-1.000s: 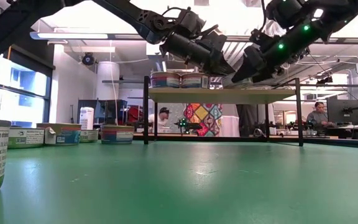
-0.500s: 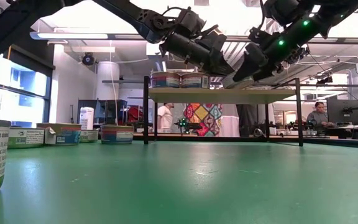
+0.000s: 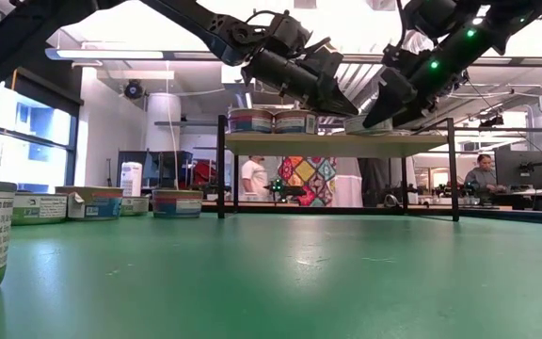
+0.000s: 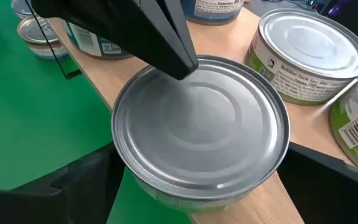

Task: Stack canned seafood by type on shelf
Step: Put the green tuna can on the shelf and aligned with the top left green tuna can

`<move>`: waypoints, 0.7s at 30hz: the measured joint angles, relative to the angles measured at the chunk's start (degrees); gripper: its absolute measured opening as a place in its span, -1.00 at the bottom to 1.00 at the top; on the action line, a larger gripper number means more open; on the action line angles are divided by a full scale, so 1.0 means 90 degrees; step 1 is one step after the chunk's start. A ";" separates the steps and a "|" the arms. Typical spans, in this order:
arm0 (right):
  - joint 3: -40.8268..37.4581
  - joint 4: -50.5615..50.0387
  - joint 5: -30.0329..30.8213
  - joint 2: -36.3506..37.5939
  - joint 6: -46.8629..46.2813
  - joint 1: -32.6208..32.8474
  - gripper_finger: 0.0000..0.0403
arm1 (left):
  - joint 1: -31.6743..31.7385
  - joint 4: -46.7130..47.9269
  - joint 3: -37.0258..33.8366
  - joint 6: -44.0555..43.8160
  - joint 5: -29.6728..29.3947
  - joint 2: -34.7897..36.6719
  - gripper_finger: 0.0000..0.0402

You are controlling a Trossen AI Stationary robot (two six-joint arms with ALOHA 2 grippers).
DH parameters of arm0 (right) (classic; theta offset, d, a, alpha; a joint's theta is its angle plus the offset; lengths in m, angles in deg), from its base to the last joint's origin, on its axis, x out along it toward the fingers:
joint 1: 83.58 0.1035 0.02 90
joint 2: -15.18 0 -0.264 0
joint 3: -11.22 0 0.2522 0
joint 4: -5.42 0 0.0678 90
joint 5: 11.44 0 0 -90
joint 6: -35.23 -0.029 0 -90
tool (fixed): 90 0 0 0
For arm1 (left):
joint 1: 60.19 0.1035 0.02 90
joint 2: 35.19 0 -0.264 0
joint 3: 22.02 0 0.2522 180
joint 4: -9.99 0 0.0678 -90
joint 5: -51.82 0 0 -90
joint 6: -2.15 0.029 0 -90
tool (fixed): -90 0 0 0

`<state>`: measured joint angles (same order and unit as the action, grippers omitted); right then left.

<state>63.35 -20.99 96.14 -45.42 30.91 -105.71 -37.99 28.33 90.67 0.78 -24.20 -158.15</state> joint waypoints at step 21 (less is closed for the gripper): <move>-0.0022 0.0777 -0.0437 -0.0058 -0.0659 -0.0229 0.97 | -0.0018 0.0013 -0.0019 0.0157 -0.0116 0.0202 -1.00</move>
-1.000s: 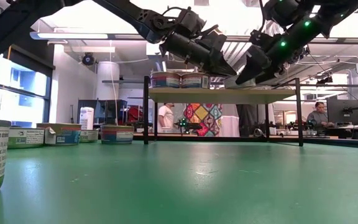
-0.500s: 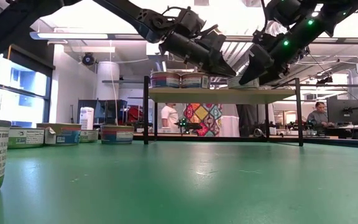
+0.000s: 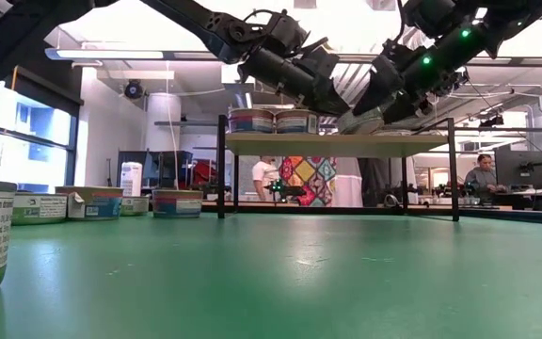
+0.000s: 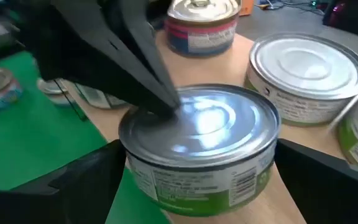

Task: Stack canned seafood by type on shelf
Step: Put the green tuna can on the shelf and aligned with the top left green tuna can

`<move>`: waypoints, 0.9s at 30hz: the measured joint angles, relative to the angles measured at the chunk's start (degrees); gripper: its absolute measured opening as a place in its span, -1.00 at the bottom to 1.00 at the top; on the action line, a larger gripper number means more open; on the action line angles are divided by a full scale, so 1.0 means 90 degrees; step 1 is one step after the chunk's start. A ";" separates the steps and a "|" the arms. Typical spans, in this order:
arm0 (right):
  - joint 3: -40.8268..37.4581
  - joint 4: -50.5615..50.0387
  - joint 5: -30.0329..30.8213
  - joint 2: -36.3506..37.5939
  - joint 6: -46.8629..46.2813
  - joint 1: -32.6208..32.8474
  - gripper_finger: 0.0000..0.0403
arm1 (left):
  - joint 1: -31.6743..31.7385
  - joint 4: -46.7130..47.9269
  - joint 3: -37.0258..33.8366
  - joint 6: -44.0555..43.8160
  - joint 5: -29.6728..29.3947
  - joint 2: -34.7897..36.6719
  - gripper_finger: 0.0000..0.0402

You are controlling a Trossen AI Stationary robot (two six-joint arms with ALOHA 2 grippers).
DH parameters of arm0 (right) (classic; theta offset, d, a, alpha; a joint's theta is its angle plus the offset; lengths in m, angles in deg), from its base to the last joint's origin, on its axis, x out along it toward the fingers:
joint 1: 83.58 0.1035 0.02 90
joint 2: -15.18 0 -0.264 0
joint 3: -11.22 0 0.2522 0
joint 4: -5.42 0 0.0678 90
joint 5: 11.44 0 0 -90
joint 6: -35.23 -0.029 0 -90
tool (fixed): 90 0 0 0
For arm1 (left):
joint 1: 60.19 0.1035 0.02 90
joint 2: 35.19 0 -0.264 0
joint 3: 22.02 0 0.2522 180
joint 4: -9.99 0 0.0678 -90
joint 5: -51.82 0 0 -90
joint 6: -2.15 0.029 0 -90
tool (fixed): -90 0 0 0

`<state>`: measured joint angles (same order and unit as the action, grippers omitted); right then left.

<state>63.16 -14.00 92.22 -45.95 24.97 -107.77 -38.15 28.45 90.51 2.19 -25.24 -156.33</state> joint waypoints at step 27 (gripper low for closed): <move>0.0005 -0.0268 0.1300 0.0436 -0.0134 0.0397 0.98 | -0.0013 0.0293 -0.0023 0.0190 -0.0188 0.0433 -1.00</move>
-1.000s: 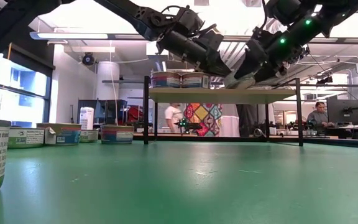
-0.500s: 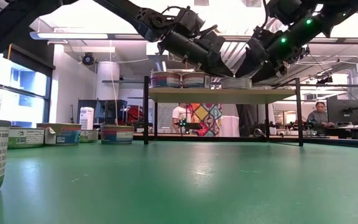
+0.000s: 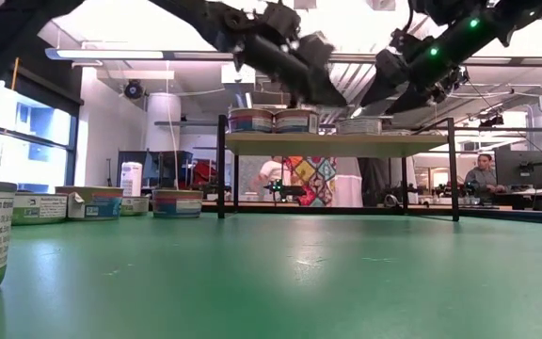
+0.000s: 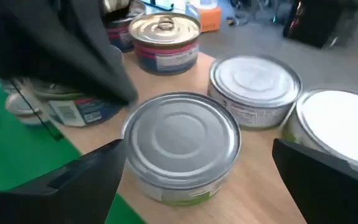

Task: Stack canned seafood by type on shelf
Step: Put the green tuna can on the shelf and aligned with the top left green tuna can, then put the green tuna can on the shelf and aligned with the top right green tuna can

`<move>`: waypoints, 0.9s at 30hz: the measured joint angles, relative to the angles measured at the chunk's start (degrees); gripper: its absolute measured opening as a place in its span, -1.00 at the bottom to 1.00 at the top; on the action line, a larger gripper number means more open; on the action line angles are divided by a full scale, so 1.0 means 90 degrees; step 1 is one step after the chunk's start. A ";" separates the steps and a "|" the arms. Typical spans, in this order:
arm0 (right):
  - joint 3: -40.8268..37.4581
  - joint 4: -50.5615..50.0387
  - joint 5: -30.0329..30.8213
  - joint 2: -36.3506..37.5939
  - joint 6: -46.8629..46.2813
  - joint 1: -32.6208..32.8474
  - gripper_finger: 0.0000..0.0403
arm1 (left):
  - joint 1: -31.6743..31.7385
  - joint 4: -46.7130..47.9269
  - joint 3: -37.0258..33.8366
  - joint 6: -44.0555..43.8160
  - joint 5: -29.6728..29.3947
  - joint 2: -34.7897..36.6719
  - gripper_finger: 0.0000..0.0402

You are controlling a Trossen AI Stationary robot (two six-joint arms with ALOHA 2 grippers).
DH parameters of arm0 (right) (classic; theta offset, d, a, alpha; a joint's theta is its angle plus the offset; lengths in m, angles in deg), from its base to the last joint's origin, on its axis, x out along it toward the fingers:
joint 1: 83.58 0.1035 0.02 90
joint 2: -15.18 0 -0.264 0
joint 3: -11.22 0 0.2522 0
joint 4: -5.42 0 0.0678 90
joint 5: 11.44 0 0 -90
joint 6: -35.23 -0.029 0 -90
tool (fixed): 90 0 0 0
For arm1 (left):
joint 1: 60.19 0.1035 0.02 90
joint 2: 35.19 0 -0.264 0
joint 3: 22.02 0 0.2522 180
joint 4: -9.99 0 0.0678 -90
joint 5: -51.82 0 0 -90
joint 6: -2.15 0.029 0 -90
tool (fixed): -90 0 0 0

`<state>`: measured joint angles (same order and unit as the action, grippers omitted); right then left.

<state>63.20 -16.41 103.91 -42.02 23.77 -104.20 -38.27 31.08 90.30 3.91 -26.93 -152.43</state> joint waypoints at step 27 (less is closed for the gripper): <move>0.4084 -0.9005 -0.1494 -0.3787 -0.5801 0.5897 0.74 | -0.3315 -0.1756 -0.4991 0.0276 -0.2030 0.3437 -1.00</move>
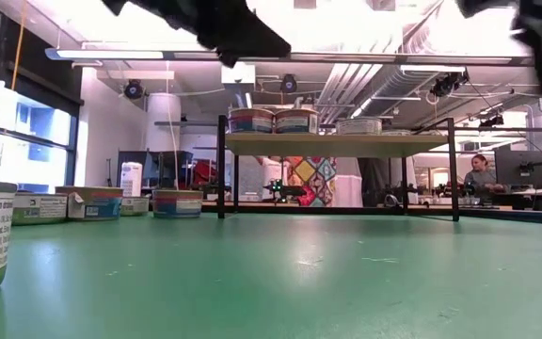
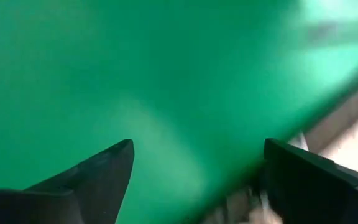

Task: Stack canned seafood by type on shelf
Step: Put the green tuna can on the shelf and aligned with the top right green tuna can

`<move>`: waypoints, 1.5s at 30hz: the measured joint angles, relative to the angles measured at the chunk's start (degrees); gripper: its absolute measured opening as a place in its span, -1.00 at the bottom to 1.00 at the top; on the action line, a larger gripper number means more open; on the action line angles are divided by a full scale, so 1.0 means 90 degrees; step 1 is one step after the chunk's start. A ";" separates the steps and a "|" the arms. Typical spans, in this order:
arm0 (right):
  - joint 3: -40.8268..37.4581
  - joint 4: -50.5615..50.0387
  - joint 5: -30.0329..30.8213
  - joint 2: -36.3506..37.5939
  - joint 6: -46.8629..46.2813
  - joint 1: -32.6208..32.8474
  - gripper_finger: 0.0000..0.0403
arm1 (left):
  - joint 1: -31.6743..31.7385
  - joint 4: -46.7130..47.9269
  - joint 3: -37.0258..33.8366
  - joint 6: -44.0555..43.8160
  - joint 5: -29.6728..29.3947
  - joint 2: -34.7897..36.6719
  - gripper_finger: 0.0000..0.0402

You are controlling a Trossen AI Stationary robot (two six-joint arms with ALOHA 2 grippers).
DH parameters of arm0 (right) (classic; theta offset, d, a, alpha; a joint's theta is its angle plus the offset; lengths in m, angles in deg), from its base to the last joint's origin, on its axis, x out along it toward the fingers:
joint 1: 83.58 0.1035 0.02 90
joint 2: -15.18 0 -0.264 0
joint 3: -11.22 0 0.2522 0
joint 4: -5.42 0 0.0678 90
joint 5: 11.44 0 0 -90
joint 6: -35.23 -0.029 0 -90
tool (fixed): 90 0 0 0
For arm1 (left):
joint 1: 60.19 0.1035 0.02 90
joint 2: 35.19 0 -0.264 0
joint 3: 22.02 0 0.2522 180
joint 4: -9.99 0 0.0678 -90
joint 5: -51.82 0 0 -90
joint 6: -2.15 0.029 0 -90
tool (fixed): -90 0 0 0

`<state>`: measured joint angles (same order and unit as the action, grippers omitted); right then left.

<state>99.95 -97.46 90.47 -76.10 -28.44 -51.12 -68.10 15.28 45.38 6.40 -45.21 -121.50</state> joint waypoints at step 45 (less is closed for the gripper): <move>-0.1336 0.5197 -0.2229 -0.1368 -0.0925 0.0611 -1.00 | -0.0894 -0.3962 -0.2360 -0.0240 -0.0478 -0.0053 -1.00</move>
<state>87.93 -50.69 70.41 -88.41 -36.77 -45.62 -76.15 -20.38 24.14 4.23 -49.51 -121.98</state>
